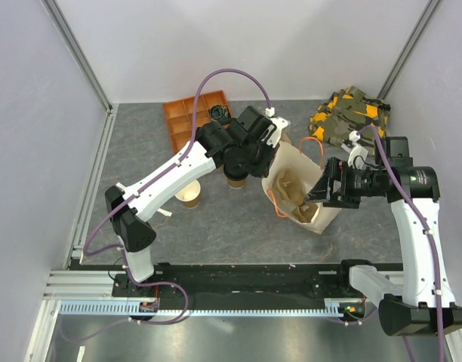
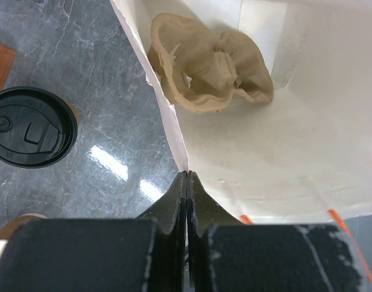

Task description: Pack the takeout coffee

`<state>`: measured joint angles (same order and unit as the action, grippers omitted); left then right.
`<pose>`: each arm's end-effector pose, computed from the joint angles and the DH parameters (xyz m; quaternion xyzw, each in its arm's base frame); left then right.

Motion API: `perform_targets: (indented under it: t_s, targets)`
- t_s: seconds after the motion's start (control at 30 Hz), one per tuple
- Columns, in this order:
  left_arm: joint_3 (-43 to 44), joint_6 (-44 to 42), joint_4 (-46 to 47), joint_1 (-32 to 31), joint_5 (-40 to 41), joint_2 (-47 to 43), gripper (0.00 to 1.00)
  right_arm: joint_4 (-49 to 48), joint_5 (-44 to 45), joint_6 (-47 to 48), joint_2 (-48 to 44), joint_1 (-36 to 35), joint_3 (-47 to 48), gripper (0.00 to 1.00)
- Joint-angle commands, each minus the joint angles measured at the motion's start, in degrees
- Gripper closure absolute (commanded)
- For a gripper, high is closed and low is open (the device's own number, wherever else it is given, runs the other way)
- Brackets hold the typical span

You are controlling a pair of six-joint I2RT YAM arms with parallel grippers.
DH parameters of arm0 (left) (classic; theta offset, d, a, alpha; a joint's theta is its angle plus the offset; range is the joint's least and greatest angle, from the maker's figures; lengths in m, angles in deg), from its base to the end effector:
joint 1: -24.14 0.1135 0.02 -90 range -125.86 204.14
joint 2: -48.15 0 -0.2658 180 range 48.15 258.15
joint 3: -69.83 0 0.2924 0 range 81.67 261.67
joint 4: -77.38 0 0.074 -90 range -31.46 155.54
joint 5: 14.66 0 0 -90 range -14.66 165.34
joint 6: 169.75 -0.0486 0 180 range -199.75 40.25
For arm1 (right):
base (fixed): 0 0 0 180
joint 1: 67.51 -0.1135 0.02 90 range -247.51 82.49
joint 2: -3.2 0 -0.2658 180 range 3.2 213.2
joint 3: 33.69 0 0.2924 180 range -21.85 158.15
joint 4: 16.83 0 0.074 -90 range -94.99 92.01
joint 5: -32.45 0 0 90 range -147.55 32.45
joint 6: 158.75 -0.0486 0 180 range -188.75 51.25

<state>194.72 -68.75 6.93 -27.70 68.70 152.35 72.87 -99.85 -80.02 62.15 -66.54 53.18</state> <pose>0.2660 -0.3477 0.3811 0.3457 0.8715 -0.2254 0.2647 0.1938 0.0294 0.3813 0.0090 0.9087 0.3689 0.1950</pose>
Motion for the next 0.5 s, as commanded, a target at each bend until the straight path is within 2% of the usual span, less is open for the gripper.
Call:
perform_targets:
  t_s: [0.0,0.13,0.27,0.37,0.4,0.47]
  targets:
    - [2.2,-2.4,-0.6,-0.2,-2.2,-2.2,0.98,-1.2,3.4,1.4,-0.6,-0.2,5.5,0.02]
    - [4.5,-2.5,-3.3,-0.6,-3.6,-1.5,0.98,-3.1,9.9,4.1,-1.2,-0.2,11.9,0.02]
    - [4.9,-2.3,-4.2,-0.7,-5.0,-1.3,0.98,-4.7,6.7,9.6,-0.7,-0.2,19.2,0.05]
    - [5.2,-2.7,-4.4,-0.8,-5.8,-1.0,0.98,-4.8,0.4,14.0,1.0,-0.2,23.7,0.21]
    - [5.4,-2.7,-4.6,-0.9,-5.9,-0.9,0.98,-5.1,-0.2,14.1,1.2,-0.2,24.5,0.31]
    - [5.3,-3.3,-4.6,-1.0,-6.2,-0.9,0.98,-5.3,-1.5,14.8,2.4,-0.2,25.6,0.42]
